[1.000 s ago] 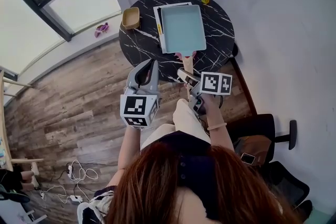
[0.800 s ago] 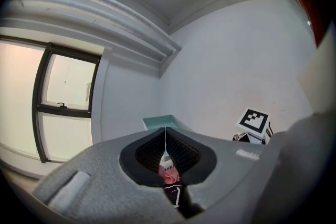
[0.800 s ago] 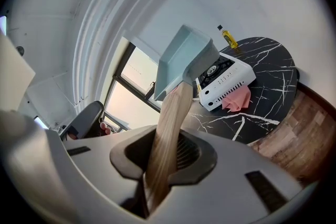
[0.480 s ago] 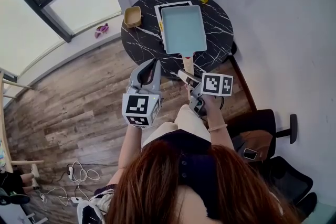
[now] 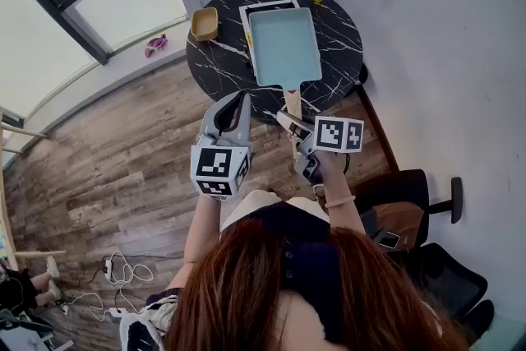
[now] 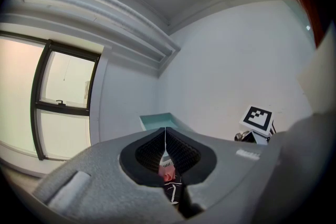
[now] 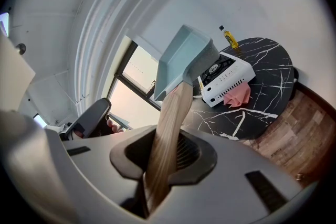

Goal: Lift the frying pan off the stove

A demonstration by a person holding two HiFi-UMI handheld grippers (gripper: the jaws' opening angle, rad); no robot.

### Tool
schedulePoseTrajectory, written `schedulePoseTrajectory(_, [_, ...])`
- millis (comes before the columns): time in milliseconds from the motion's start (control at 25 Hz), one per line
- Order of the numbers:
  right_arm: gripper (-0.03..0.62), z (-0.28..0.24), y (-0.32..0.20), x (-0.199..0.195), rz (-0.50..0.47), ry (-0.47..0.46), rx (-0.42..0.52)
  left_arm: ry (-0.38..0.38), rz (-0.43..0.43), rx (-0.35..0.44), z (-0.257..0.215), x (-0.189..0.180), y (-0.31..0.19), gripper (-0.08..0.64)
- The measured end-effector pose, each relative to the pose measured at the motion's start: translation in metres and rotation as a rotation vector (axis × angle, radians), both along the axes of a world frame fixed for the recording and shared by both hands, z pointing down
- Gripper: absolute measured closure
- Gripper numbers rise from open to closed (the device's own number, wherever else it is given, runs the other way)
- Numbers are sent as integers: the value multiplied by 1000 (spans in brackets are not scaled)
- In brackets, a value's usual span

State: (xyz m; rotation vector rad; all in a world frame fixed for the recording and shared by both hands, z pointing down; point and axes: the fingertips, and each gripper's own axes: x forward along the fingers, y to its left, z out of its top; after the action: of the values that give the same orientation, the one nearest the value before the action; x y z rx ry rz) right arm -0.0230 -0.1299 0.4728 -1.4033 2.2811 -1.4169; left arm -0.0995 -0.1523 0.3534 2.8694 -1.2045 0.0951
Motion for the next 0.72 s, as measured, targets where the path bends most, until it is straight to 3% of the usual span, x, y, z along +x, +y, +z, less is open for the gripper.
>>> schedulePoseTrajectory(480, [515, -8, 16, 3, -42, 8, -9, -9, -27, -17, -3, 9, 9, 546])
schedulePoseTrajectory(720, [515, -10, 53, 12, -59, 0, 4, -26, -35, -11, -1, 23, 46, 546])
